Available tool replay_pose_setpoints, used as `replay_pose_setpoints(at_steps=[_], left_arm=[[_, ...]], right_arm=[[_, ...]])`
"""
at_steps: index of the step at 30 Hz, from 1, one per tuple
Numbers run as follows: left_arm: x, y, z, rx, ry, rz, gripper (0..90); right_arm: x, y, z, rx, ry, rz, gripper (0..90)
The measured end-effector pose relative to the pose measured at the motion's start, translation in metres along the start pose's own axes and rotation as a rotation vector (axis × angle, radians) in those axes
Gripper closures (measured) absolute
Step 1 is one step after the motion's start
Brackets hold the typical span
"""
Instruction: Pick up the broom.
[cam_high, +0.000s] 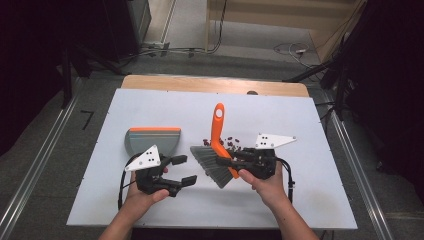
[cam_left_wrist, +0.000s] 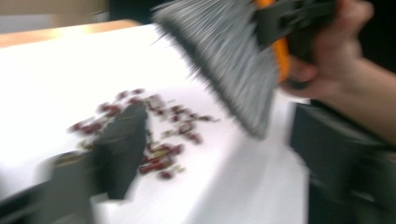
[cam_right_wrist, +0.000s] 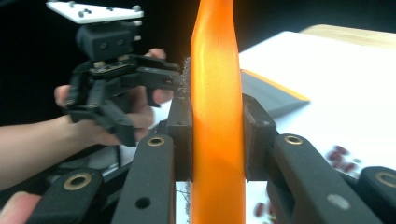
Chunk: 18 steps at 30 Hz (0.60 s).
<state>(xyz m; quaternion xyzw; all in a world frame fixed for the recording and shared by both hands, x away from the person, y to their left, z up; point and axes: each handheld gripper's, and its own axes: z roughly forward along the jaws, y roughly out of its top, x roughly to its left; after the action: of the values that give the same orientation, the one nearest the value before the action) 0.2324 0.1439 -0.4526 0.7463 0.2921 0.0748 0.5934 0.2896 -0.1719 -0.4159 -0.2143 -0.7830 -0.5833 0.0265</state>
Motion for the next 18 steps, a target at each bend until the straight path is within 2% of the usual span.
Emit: replay_pose_setpoints(at_steps=[1, 2, 3, 4, 5, 6, 7, 8, 9, 10, 13, 14, 15, 16, 18], left_arm=[[0.002, -0.001, -0.001, 0.005, 0.02, -0.004, 8.1], [0.005, -0.002, -0.003, 0.007, 0.042, -0.01, 8.1], [0.007, -0.003, -0.004, 0.006, 0.065, -0.012, 2.6], [0.008, -0.003, -0.005, 0.005, 0.083, -0.016, 2.6], [0.01, -0.004, -0.007, 0.003, 0.09, -0.013, 0.0], [0.011, -0.004, -0.009, -0.005, 0.098, -0.015, 0.0], [0.011, -0.004, -0.01, -0.011, 0.104, -0.016, 0.0], [0.013, -0.004, -0.013, -0.014, 0.108, -0.013, 0.0], [0.013, -0.004, -0.014, -0.013, 0.113, -0.013, 0.0], [0.015, -0.005, -0.016, -0.013, 0.124, -0.006, 0.0], [0.017, -0.006, -0.02, -0.018, 0.156, -0.002, 0.0], [0.018, -0.007, -0.023, -0.024, 0.17, -0.001, 0.0], [0.018, -0.007, -0.024, -0.029, 0.173, -0.001, 0.0], [0.019, -0.007, -0.026, -0.027, 0.179, -0.002, 0.0], [0.021, -0.008, -0.029, -0.028, 0.191, -0.007, 0.0]], right_arm=[[-0.001, 0.0, -0.001, -0.001, -0.023, 0.001, 68.6], [-0.001, 0.0, -0.001, -0.001, -0.023, 0.001, 68.6], [-0.002, 0.002, -0.004, 0.005, -0.079, 0.002, 68.6], [-0.002, 0.002, -0.004, 0.005, -0.079, 0.002, 68.6], [-0.005, 0.003, -0.007, 0.007, -0.121, 0.011, 68.7], [-0.006, 0.003, -0.009, 0.008, -0.144, 0.012, 68.6], [-0.006, 0.003, -0.009, 0.008, -0.144, 0.012, 68.6], [-0.01, 0.003, -0.012, 0.01, -0.189, 0.014, 68.7], [-0.01, 0.003, -0.012, 0.01, -0.189, 0.014, 68.7], [-0.014, 0.003, -0.016, 0.013, -0.23, 0.024, 68.7], [-0.018, 0.003, -0.019, 0.029, -0.299, 0.017, 68.7], [-0.018, 0.003, -0.019, 0.029, -0.299, 0.017, 68.7], [-0.023, 0.004, -0.023, 0.033, -0.332, 0.022, 68.7], [-0.025, 0.004, -0.024, 0.033, -0.343, 0.025, 68.7], [-0.028, 0.005, -0.026, 0.053, -0.393, 0.014, 68.7]])
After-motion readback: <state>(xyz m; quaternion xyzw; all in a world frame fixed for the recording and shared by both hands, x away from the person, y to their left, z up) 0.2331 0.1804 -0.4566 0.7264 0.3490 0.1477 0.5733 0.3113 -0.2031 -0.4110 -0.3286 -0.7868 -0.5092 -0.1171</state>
